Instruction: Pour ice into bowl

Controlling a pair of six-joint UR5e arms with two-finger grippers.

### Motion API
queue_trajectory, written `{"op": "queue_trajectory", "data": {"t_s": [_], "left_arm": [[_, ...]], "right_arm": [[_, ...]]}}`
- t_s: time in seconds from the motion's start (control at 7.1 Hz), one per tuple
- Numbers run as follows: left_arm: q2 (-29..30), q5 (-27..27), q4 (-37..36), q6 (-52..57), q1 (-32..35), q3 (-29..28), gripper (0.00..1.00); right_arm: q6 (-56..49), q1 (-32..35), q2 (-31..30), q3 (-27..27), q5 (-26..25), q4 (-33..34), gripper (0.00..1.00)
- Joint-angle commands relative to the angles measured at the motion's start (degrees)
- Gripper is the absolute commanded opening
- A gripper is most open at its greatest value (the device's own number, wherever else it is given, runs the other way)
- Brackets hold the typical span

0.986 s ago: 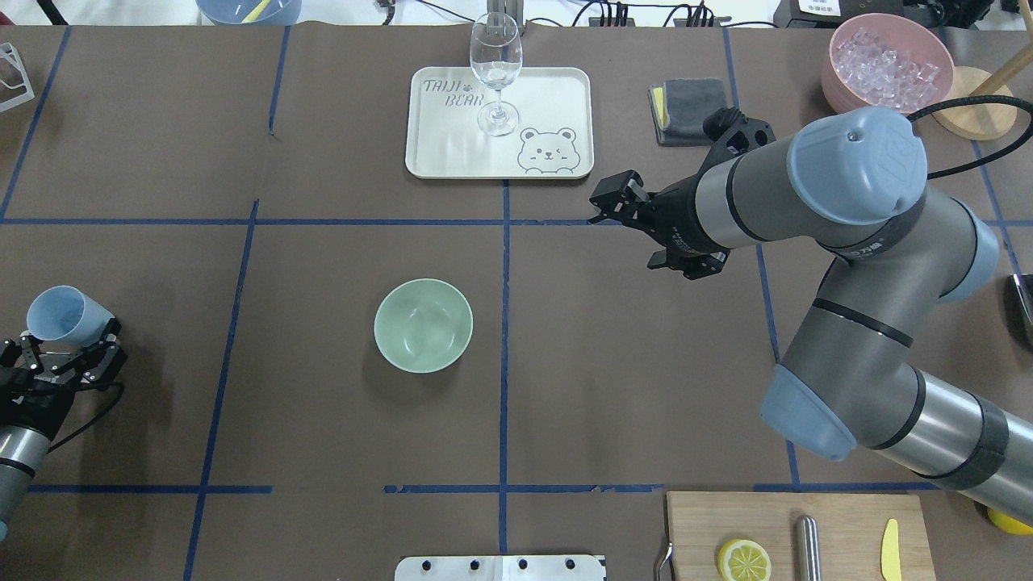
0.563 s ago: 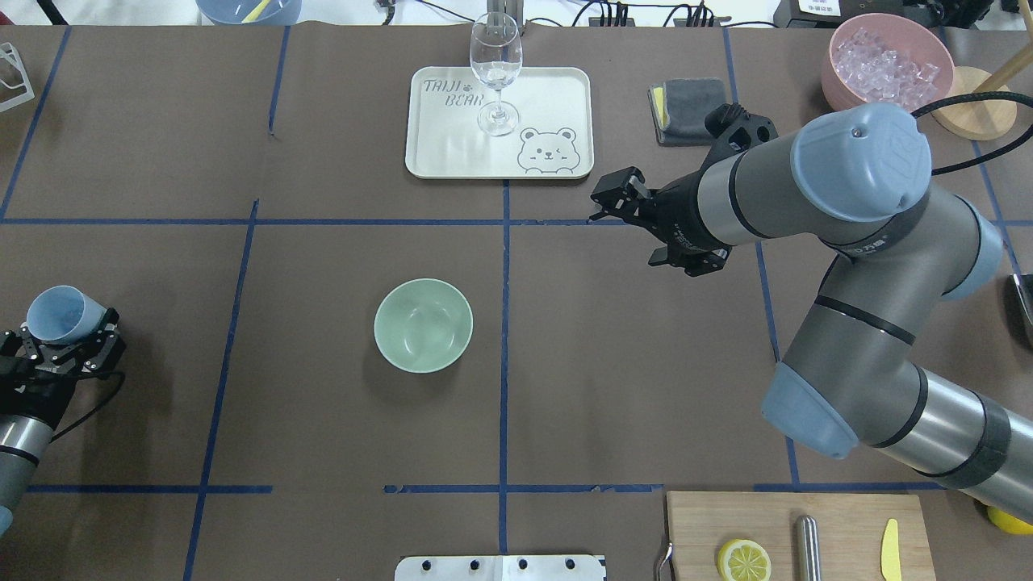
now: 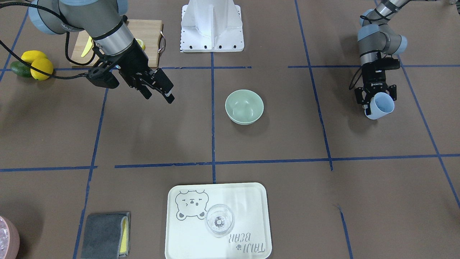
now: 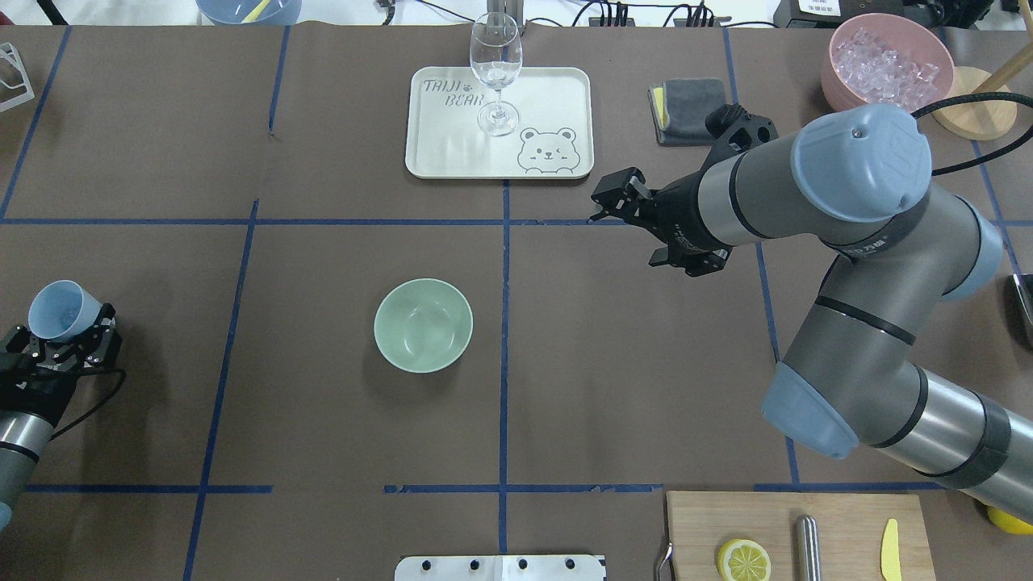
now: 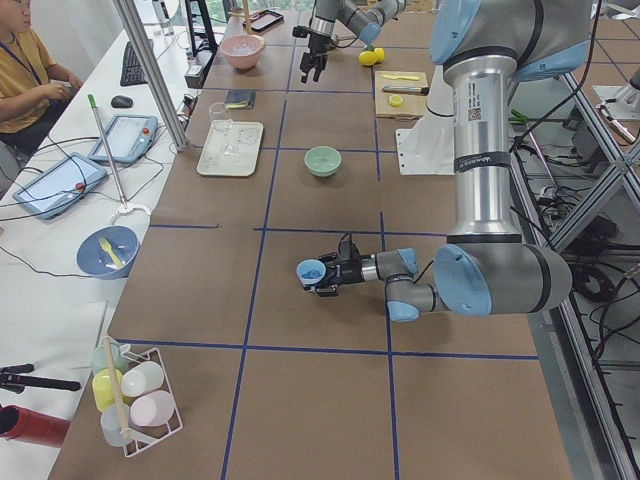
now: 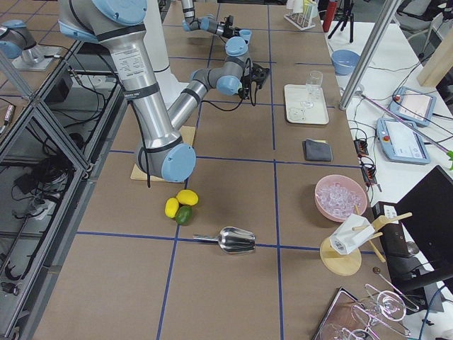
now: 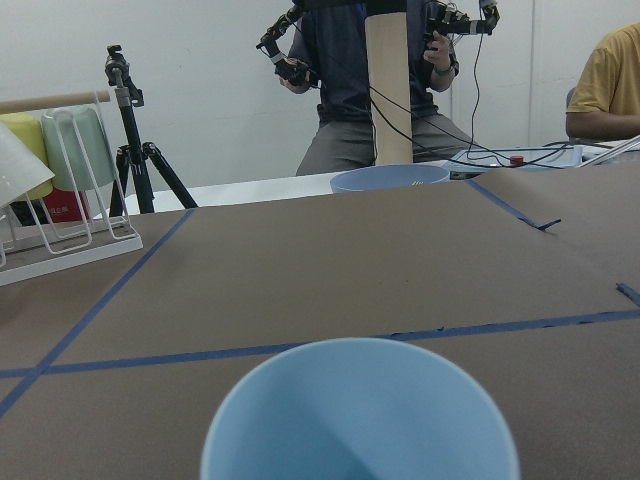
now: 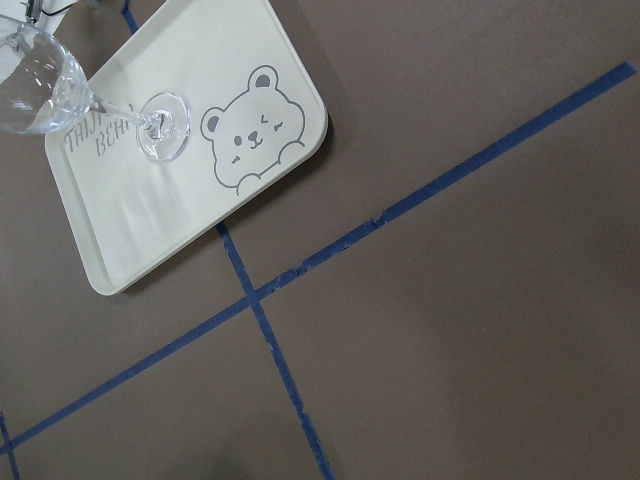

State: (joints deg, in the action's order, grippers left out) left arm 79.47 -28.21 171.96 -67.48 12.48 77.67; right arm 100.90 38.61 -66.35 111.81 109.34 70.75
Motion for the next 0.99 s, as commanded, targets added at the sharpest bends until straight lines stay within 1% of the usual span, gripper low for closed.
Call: {"op": "queue_trajectory", "data": {"t_s": [0.0,0.14,0.28,0.42,0.56,0.7,0.84], "left_arm": [[0.5,-3.5,7.6,16.9,2.5,1.7,0.0],[2.3,-6.7,16.0,25.5,3.1,2.1,0.0],[5.4,-9.5,16.9,32.1,4.2,2.2,0.0],[8.7,-12.5,16.9,36.5,5.3,3.0,0.0],[9.4,-17.4,16.4,40.1,6.1,6.2,0.0],[10.6,-18.6,12.9,42.1,6.8,9.3,0.0],[11.3,-20.1,10.8,43.2,6.5,12.0,0.0]], "right_arm": [[0.0,0.1,0.1,0.1,0.0,0.0,1.0],[0.0,0.1,0.1,0.2,0.0,0.0,1.0],[0.0,0.2,0.2,0.2,0.0,0.0,1.0],[0.0,0.8,0.1,0.3,0.3,0.0,1.0],[0.0,2.4,-0.9,0.5,2.6,0.0,1.0],[-0.5,4.3,-3.1,2.0,5.1,-0.2,1.0],[-2.9,5.4,-4.9,3.2,6.5,-0.2,1.0]]}}
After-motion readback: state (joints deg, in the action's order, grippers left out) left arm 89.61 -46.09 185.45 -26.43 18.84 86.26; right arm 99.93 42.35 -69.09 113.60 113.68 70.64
